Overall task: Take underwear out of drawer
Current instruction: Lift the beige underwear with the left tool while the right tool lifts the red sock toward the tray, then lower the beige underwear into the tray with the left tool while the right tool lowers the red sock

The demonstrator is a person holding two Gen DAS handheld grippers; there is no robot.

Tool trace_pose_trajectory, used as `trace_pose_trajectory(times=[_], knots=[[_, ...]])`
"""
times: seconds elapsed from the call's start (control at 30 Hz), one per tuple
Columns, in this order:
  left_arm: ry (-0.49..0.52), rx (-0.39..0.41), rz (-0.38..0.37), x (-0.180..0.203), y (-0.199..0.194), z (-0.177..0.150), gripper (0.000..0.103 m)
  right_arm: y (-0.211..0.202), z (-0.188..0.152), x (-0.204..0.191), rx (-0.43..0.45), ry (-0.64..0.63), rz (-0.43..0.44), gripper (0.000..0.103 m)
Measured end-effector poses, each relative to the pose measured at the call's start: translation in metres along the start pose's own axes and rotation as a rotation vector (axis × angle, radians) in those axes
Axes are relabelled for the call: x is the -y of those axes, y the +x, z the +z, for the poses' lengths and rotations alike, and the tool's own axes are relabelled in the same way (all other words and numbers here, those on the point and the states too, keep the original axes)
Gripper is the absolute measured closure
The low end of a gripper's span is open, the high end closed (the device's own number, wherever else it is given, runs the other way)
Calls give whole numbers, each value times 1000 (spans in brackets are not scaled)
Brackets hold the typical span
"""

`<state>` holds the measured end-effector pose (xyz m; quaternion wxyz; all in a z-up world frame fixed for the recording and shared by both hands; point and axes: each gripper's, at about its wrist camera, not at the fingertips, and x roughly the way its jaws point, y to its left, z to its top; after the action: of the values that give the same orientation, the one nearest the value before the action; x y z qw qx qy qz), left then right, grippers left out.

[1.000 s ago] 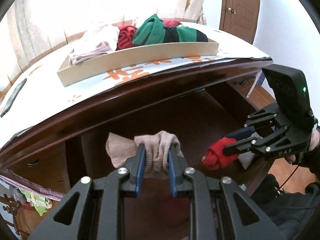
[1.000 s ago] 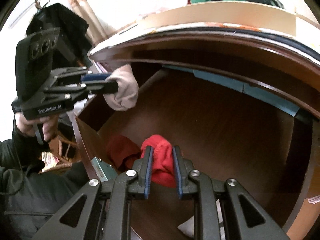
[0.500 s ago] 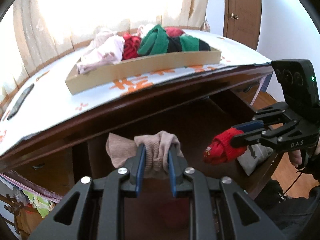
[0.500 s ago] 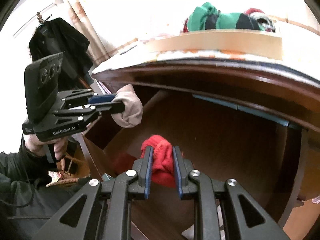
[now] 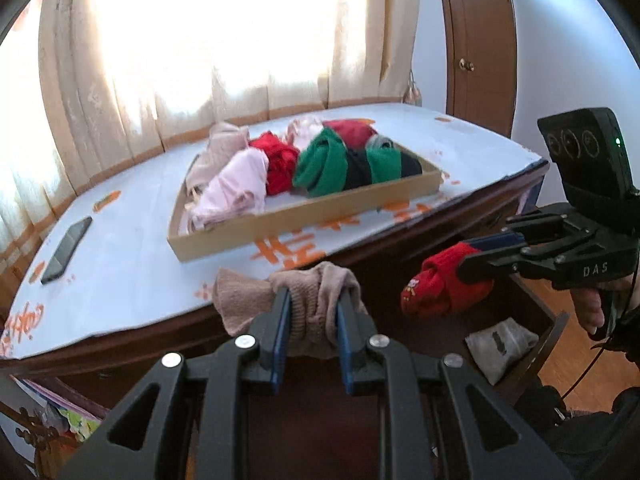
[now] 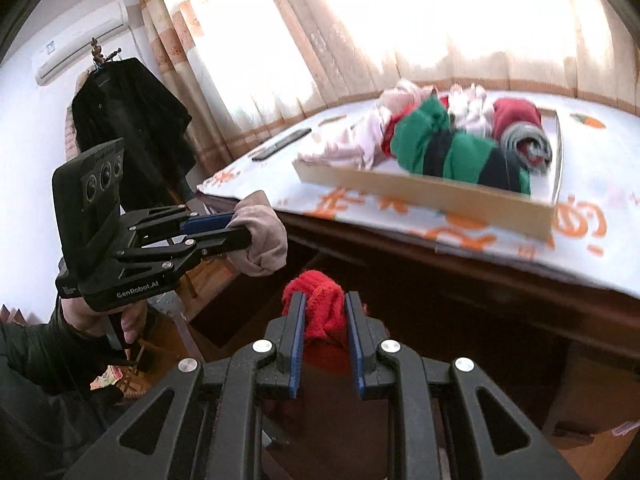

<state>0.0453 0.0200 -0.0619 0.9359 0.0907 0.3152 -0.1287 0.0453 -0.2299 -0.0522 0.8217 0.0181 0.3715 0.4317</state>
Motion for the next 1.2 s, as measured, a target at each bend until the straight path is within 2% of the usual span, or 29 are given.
trace_pose_trajectory(times=[0.37,0.63,0.93,1.2], knots=[[35,85,15,-2,-10,40,84,-14,37,1,64,-19,-20,82],[60,133,40,-8,-2,73,84,-29,70,14,119,-11,-53,82],[67,145,65,-19,19,99,84,-37,98,34,178,19,-103,82],[28,130,40,-29,41,106,84,-32,112,57,210,98,-151,82]])
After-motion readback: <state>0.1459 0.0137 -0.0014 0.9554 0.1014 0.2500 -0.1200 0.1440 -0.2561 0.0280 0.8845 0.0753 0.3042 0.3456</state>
